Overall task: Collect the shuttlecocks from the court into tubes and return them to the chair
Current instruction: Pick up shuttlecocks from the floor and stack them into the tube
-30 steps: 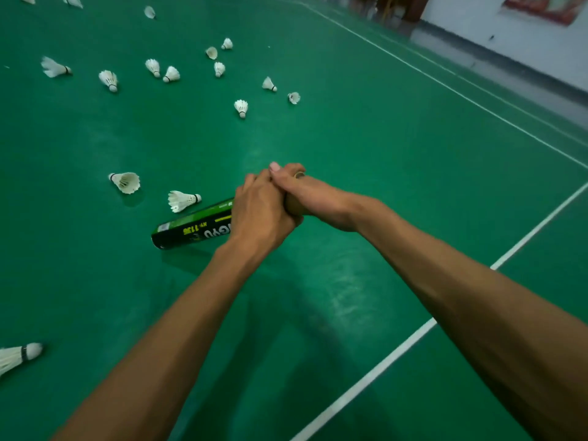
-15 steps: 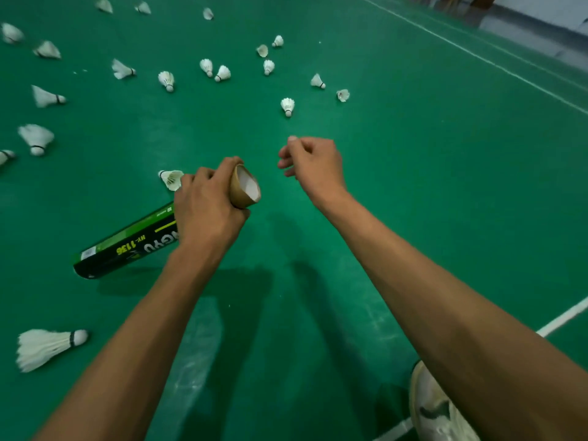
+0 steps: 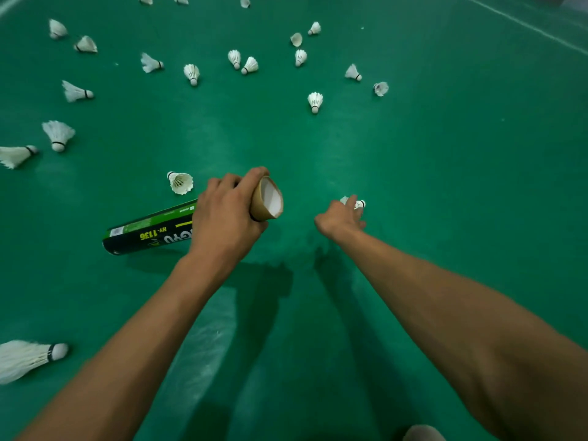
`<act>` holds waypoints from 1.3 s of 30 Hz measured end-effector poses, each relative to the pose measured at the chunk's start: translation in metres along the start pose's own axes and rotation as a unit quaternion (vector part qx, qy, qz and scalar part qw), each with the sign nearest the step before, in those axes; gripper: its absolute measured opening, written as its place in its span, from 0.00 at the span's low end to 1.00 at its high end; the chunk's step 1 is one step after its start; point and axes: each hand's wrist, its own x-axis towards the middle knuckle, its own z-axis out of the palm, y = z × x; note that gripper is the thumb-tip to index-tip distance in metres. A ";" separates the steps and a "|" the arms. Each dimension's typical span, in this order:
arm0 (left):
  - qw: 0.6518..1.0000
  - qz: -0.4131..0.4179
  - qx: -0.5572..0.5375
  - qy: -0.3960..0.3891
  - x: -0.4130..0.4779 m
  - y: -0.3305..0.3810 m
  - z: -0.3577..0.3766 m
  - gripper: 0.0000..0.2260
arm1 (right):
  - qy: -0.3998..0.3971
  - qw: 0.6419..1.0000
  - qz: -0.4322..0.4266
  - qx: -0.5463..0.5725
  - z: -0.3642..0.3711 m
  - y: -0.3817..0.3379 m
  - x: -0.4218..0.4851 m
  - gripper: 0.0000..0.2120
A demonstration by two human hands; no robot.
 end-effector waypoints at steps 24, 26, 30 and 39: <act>0.980 -0.122 0.150 -0.050 0.052 -0.012 -0.047 0.40 | 0.056 0.900 -0.280 0.329 -0.049 -0.071 0.047 0.15; 0.980 -0.148 0.131 -0.029 0.055 -0.015 -0.055 0.39 | 0.016 0.844 -0.325 0.426 -0.069 -0.098 0.020 0.11; 0.981 -0.172 0.086 0.009 0.057 -0.016 -0.067 0.36 | 0.001 0.790 -0.433 0.434 -0.090 -0.127 -0.029 0.17; 0.980 -0.179 -0.042 0.073 0.045 -0.027 -0.090 0.36 | 0.014 0.800 -0.516 0.306 -0.089 -0.138 -0.072 0.16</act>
